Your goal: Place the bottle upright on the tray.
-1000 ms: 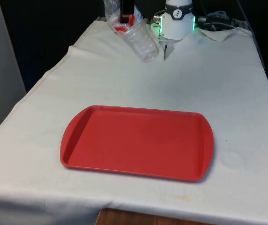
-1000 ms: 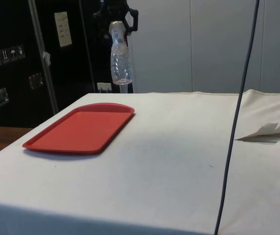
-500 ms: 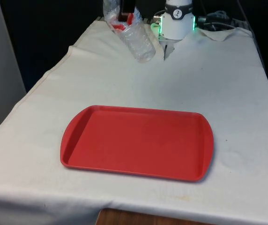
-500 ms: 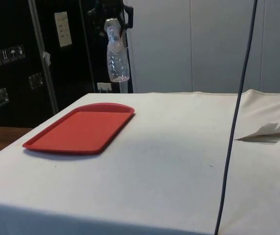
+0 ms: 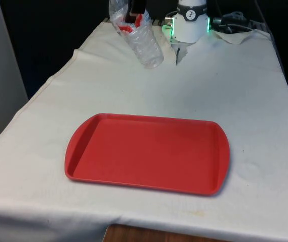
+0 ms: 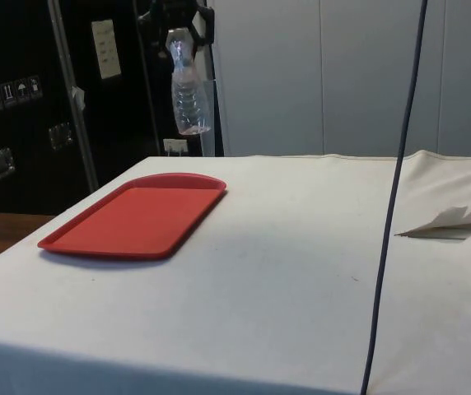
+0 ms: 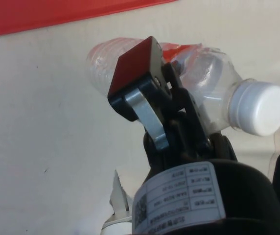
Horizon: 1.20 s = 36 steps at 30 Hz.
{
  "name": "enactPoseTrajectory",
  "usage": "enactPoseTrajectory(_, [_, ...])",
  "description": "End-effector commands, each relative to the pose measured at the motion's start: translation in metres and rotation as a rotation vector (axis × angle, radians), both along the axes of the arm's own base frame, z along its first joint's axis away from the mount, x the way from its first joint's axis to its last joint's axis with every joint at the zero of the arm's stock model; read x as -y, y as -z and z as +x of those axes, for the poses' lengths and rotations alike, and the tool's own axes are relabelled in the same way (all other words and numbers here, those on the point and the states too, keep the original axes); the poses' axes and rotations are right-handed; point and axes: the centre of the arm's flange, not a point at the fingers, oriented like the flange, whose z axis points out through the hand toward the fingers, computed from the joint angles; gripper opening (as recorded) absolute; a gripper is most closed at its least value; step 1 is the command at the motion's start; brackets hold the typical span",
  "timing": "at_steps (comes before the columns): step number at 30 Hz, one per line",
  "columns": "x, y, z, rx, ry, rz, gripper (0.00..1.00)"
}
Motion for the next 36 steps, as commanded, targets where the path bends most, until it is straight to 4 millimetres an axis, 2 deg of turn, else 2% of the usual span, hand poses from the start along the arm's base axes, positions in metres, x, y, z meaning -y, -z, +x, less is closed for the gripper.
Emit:
enactPoseTrajectory(1, [0.0, 0.0, 0.001, 0.0, -0.003, -0.004, 0.0])
enactPoseTrajectory(36, [-0.017, -0.004, 0.025, 0.1, -0.094, -0.084, 0.0])
